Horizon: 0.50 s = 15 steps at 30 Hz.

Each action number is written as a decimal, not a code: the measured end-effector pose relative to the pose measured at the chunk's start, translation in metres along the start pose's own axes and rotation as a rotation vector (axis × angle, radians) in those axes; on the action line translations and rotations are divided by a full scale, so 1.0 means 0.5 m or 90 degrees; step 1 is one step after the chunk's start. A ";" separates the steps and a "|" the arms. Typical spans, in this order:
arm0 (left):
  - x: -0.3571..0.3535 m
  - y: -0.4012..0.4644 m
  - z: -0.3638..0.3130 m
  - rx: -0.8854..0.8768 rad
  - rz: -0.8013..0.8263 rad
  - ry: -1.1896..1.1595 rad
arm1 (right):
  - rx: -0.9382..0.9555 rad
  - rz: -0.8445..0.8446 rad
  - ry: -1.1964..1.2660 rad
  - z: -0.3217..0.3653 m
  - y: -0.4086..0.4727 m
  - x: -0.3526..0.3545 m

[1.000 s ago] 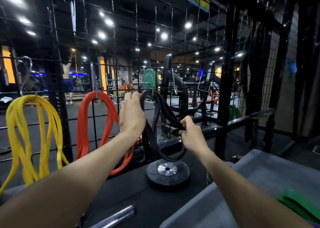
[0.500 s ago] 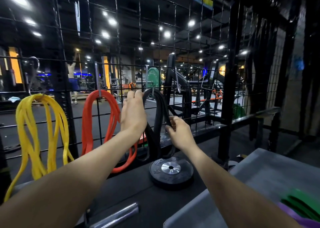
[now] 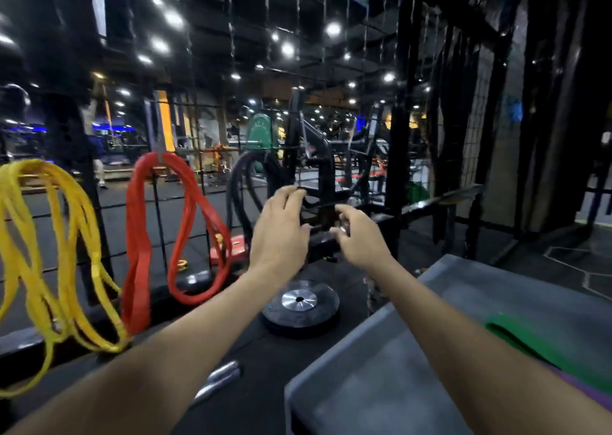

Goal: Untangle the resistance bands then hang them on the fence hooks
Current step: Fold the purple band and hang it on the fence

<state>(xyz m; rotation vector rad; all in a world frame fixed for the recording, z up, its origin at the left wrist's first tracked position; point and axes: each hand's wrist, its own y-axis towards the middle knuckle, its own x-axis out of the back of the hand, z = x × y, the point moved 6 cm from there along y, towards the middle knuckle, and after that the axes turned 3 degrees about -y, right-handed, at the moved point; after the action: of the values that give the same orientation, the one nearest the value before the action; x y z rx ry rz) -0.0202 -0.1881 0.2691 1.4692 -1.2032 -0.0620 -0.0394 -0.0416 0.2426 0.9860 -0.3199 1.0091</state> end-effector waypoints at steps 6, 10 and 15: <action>-0.197 -0.095 -0.103 -0.024 0.153 -0.117 | -0.096 -0.010 -0.116 -0.169 -0.130 0.084; -0.341 -0.164 -0.187 -0.015 0.261 -0.172 | -0.184 -0.001 -0.189 -0.322 -0.222 0.141; -0.504 -0.251 -0.288 -0.022 0.367 -0.230 | -0.325 0.013 -0.228 -0.503 -0.343 0.213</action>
<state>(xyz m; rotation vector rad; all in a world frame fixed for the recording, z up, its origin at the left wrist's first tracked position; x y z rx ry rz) 0.0302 0.0582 0.0778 1.0586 -1.8722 0.0470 0.1090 0.1935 0.0792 0.6897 -0.8408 0.7108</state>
